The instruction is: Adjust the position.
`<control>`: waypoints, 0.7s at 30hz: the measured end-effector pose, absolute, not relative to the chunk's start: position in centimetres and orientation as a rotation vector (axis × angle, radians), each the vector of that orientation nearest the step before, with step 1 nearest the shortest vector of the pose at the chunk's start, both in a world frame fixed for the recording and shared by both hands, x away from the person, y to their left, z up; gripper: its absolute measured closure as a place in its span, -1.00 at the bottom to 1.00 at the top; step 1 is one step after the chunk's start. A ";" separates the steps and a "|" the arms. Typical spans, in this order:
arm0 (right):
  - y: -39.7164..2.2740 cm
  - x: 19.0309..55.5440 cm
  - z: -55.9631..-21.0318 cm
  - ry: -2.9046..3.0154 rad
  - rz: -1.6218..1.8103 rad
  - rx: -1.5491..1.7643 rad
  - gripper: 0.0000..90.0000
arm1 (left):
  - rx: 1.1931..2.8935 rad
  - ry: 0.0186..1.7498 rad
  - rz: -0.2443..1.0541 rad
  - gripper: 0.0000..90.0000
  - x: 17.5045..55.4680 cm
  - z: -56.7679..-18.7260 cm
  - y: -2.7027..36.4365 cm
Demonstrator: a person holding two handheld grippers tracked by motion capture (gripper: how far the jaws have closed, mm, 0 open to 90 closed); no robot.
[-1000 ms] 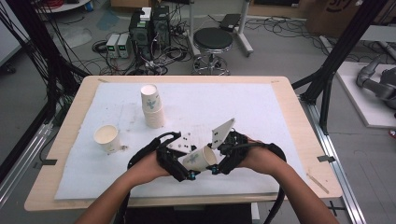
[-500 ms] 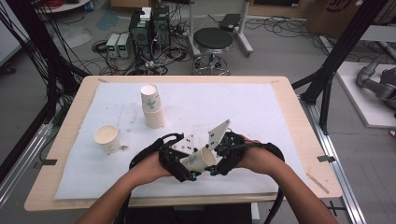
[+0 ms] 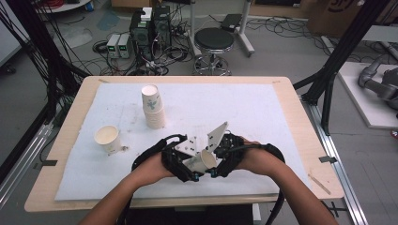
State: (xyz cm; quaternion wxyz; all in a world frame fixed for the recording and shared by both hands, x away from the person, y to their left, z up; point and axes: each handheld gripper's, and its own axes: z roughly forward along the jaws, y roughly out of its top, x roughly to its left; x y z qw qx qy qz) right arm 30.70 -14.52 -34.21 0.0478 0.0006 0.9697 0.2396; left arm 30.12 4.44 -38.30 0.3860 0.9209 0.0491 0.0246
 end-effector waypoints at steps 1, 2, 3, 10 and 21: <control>-14.5 30.7 -34.2 2.956 0.729 -0.001 -0.37 | 2.346 0.128 0.059 -0.27 30.1 -38.3 4.5; -14.5 30.7 -34.2 2.956 0.730 0.001 -0.37 | 2.347 0.127 0.056 -0.27 30.2 -38.3 4.5; -14.5 30.7 -34.3 2.956 0.733 0.003 -0.37 | 2.346 0.127 0.055 -0.26 30.1 -38.3 4.5; -14.9 30.8 -34.4 2.950 0.804 0.019 -0.40 | 2.308 0.138 0.040 -0.26 30.1 -38.5 4.8; -18.1 31.1 -34.0 2.813 1.199 0.206 -0.49 | 2.194 0.262 0.031 -0.30 30.5 -39.9 6.3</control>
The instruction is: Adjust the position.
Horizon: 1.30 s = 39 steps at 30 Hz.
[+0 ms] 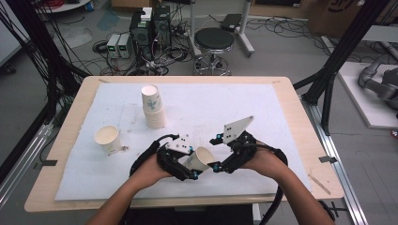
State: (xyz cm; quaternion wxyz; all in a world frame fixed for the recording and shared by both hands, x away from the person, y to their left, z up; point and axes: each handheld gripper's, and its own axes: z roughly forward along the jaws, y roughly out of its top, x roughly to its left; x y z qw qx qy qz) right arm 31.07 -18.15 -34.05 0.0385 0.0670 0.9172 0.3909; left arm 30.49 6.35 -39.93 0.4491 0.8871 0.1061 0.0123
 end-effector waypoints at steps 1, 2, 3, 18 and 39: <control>-18.5 31.1 -34.1 2.804 1.226 0.228 -0.50 | 2.182 0.265 0.031 -0.30 30.5 -40.0 6.5; -18.7 31.1 -34.1 2.796 1.248 0.247 -0.49 | 2.167 0.281 0.029 -0.30 30.5 -40.1 6.7; -19.0 31.1 -34.1 2.780 1.271 0.260 -0.49 | 2.158 0.287 0.034 -0.31 30.6 -40.2 6.9; -24.1 31.3 -37.6 2.499 1.431 0.590 -0.50 | 1.895 0.430 0.147 -0.32 30.4 -41.7 11.3; -28.5 30.8 -41.3 2.291 1.410 0.837 -0.50 | 1.640 0.501 0.263 -0.34 30.2 -42.7 14.5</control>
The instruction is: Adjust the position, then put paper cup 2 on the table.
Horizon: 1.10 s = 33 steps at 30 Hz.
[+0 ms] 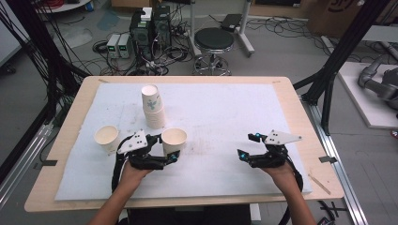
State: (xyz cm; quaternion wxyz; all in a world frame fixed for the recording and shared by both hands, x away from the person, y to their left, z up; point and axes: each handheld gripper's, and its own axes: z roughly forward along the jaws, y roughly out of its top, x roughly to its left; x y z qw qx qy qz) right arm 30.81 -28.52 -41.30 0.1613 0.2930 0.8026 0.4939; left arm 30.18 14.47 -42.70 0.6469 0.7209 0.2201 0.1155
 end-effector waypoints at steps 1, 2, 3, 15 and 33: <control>-28.6 30.8 -41.3 2.279 1.410 0.846 -0.50 | 1.635 0.502 0.266 -0.34 30.2 -42.7 14.5; -28.7 30.8 -41.2 2.261 1.412 0.849 -0.50 | 1.628 0.502 0.272 -0.34 30.2 -42.7 14.6; -28.8 30.7 -41.2 2.252 1.413 0.853 -0.50 | 1.624 0.500 0.276 -0.34 30.2 -42.8 14.7; -29.1 30.7 -41.1 2.215 1.396 0.868 -0.50 | 1.596 0.506 0.303 -0.35 30.2 -42.7 15.0; -29.5 30.7 -40.8 2.196 1.402 0.869 -0.50 | 1.572 0.513 0.318 -0.35 31.7 -42.6 13.7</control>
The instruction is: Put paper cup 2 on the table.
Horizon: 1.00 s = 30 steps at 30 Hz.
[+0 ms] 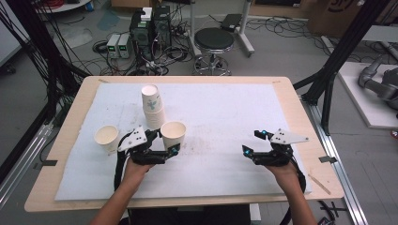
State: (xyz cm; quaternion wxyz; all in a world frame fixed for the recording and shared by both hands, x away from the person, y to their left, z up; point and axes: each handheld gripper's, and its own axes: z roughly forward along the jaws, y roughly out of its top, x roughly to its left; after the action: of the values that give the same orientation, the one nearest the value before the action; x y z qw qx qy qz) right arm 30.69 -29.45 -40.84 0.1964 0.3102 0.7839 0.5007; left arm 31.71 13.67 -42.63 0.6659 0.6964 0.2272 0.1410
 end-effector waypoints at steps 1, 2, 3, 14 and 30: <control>-29.5 30.7 -40.8 2.197 1.402 0.870 -0.50 | 1.563 0.515 0.313 -0.35 32.0 -42.6 13.4; -29.5 30.7 -40.8 2.194 1.401 0.869 -0.50 | 1.549 0.516 0.311 -0.35 32.3 -42.7 13.1; -29.6 30.7 -40.7 2.190 1.401 0.863 -0.50 | 1.545 0.518 0.311 -0.35 32.6 -42.7 12.7; -30.2 30.5 -40.8 2.186 1.403 0.875 -0.49 | 1.544 0.557 0.282 -0.36 35.3 -43.1 8.6; -30.4 30.3 -40.8 2.183 1.407 0.871 -0.49 | 1.744 0.605 0.317 -0.34 37.5 -45.0 3.7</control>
State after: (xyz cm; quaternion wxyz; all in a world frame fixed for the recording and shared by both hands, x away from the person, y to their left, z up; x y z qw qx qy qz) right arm 30.30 -30.43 -40.77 0.1997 0.3115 0.7809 0.5032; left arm 37.49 3.75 -45.00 0.5925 0.7501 0.2602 0.1364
